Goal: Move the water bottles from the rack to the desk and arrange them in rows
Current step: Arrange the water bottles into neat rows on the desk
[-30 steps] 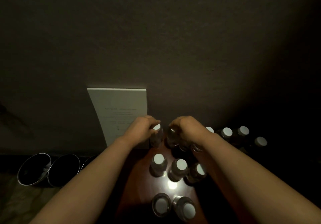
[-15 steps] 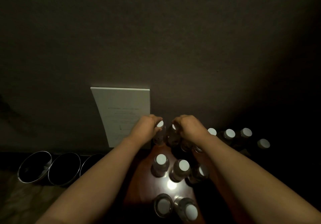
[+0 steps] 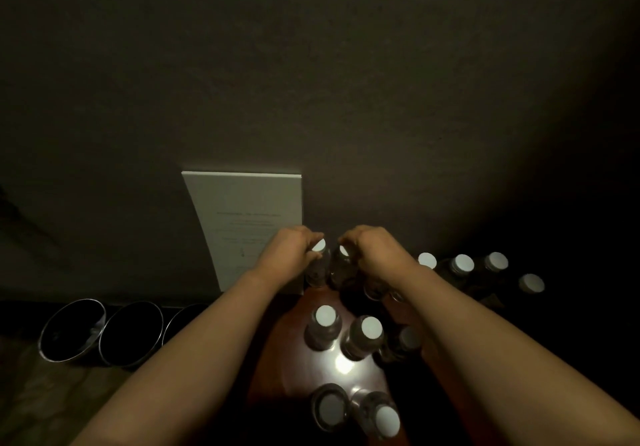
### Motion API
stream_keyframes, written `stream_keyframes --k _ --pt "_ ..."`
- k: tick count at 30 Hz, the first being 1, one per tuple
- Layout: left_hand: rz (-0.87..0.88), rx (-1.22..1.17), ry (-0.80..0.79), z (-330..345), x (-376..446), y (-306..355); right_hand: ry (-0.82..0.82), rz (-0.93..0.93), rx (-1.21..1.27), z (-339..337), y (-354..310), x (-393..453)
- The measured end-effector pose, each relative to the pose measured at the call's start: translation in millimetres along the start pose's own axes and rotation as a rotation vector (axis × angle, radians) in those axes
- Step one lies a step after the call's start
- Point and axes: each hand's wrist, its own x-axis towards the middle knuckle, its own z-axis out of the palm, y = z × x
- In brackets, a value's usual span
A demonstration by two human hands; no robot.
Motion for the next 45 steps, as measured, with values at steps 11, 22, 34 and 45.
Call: stream_keyframes --k 11,22,34,45 --pt "-0.043 -0.070 -0.005 0.6 0.6 2.3 0.034 0.013 -0.016 2.4 2.2 -4.1" --pt "-0.046 -0.081 0.005 1.2 1.8 1.6 0.002 -0.016 -0.028 -2.8 3.1 -2.1" --pt "-0.054 -0.111 0.012 5.5 2.1 -2.3 0.017 -0.059 -0.046 -1.1 6.8 -0.6" --pt "-0.010 -0.069 0.031 -0.2 4.9 8.8 0.047 0.018 -0.022 -27.7 23.4 -18.2"
